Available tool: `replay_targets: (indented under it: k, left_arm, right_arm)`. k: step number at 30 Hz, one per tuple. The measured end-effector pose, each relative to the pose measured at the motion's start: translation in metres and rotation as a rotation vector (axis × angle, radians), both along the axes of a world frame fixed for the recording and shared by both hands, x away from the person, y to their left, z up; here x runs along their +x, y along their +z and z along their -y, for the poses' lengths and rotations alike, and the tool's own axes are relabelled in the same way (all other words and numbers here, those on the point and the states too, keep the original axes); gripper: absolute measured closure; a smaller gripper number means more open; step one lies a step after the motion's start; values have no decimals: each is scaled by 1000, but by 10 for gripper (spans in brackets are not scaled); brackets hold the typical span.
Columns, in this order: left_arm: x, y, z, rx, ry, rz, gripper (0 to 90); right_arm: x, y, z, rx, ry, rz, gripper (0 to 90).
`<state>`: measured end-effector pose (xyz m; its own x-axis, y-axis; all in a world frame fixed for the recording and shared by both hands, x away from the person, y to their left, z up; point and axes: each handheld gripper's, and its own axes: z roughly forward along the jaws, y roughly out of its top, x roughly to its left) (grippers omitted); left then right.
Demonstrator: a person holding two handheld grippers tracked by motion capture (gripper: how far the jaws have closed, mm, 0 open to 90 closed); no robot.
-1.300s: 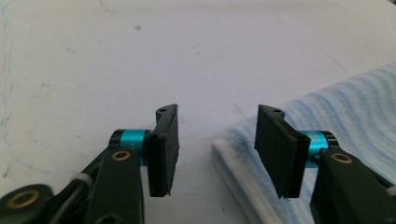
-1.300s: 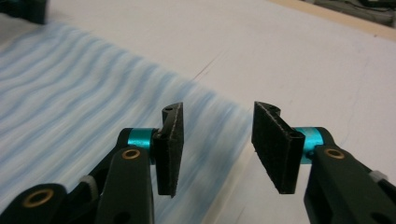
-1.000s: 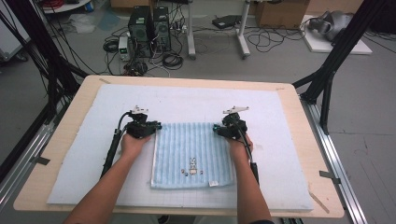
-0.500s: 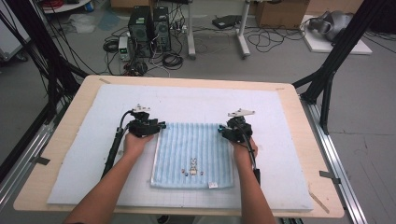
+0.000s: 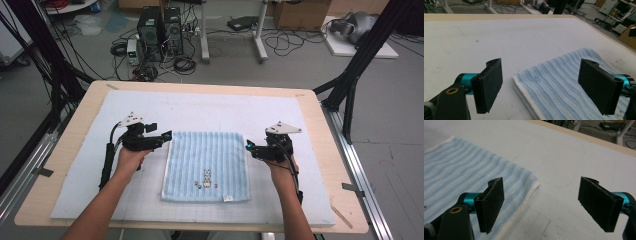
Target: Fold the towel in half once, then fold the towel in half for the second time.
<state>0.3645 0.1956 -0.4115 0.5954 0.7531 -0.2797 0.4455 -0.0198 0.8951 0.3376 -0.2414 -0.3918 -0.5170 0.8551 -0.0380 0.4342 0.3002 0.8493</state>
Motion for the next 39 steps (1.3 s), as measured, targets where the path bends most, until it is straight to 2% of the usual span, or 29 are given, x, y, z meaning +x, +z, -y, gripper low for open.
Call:
replay_targets:
  k: [1,3,7,10,18,24,29,32,39]
  left_arm:
    - [-3,2,-2,-4,-11,-4,194]
    - [-9,6,-5,-10,-17,19,188]
    - [-18,13,-9,-32,-16,40,188]
    - [-21,13,-8,-13,-26,46,188]
    - [-27,13,-6,-16,-32,45,188]
    - [-25,13,-9,-12,-18,39,189]
    - [-24,13,-9,-15,-9,24,196]
    - [-22,13,-10,-20,1,23,196]
    - [-16,12,-10,-24,-18,34,189]
  right_arm:
    - [-3,1,2,8,5,4,173]
    - [-9,3,7,14,8,8,120]
    - [-19,8,17,31,22,32,117]
    - [-23,11,22,34,29,37,117]
    - [-28,14,28,55,36,41,116]
    - [-28,14,30,64,39,41,117]
    - [-23,9,31,82,24,4,116]
    - [-20,7,31,89,23,1,117]
    - [-17,4,29,88,35,-9,116]
